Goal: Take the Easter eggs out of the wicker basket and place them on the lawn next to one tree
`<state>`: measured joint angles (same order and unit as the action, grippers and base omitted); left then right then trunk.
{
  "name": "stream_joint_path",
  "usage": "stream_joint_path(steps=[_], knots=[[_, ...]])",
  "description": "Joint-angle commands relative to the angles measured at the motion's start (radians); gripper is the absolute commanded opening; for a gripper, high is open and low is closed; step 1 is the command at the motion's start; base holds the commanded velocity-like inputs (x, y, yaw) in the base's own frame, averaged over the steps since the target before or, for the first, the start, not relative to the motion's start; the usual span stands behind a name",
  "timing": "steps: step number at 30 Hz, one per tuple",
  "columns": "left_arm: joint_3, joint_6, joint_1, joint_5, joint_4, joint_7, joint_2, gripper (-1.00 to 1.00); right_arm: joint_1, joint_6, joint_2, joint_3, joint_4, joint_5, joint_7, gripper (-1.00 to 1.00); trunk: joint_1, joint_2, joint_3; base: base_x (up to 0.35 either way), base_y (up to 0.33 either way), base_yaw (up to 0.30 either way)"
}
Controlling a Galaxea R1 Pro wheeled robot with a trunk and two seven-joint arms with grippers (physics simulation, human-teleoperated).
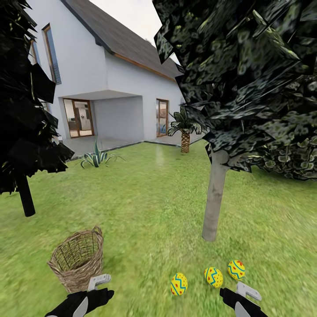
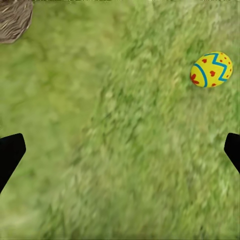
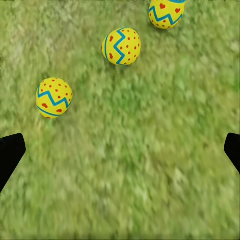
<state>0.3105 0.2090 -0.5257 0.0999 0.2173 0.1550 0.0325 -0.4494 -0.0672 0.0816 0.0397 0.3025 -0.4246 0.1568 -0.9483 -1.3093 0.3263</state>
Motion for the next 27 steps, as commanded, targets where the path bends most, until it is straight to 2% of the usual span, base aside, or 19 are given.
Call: stream_joint_path(steps=[1,17,27], knots=[[0.009,0.006,0.0,0.01,0.002,0.006,-0.001,1.0,0.0,-0.006,0.0,0.003,0.003,-0.002,0.003,1.0,0.004,0.007,-0.002,0.0,0.0,0.0],[0.009,0.006,0.001,0.011,0.002,0.006,-0.003,1.0,0.0,-0.006,0.0,0.003,-0.01,0.002,0.003,1.0,0.065,0.119,-0.052,0.0,0.0,0.0],[0.009,0.005,0.001,0.011,0.002,0.006,-0.003,1.0,0.0,0.027,0.0,0.003,-0.014,0.001,0.003,1.0,0.104,0.189,-0.083,0.0,0.0,0.0]])
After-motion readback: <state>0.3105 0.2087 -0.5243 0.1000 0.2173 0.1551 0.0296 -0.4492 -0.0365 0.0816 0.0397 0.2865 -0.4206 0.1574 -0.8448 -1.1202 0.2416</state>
